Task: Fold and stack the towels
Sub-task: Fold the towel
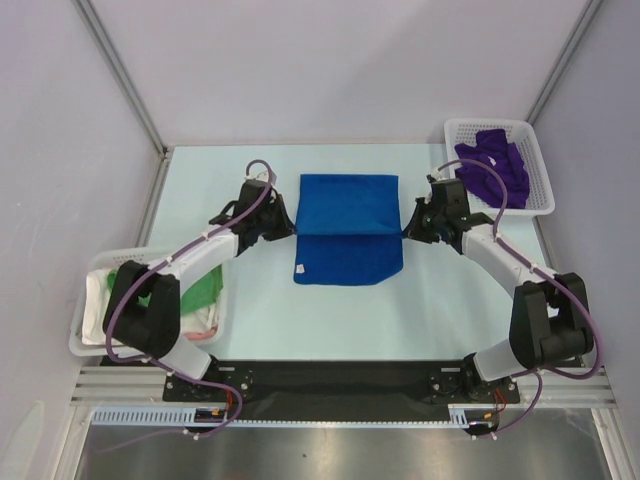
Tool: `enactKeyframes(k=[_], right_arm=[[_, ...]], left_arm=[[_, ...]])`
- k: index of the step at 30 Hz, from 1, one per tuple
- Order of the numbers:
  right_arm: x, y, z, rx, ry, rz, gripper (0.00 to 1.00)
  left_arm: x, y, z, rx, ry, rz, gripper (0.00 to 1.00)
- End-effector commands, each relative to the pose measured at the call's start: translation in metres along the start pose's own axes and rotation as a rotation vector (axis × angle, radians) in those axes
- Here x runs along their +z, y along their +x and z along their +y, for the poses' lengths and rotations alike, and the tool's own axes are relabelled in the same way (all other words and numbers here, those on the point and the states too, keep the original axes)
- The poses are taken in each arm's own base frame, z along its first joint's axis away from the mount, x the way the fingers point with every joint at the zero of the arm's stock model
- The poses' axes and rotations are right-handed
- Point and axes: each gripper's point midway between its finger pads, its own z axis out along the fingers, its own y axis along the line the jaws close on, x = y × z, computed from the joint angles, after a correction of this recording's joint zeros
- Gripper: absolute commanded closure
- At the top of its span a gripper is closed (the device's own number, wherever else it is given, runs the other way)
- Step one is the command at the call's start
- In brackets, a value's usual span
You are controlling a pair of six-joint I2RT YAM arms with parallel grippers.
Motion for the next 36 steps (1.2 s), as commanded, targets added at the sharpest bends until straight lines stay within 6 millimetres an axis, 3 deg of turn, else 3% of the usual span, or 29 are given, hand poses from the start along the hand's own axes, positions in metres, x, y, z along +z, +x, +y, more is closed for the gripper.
enactKeyframes(k=[1,36], right_arm=[[-0.008,-0.001,0.002,-0.028,0.002,-0.029,1.0],[-0.024,0.037,0.001,-0.051,0.022,-0.013,1.0]], left_arm=[[-0.012,-0.006,-0.008,-0.005,0.015,-0.04,1.0],[-0.028,0.033,0.005,0.036,0.002,0.008,1.0]])
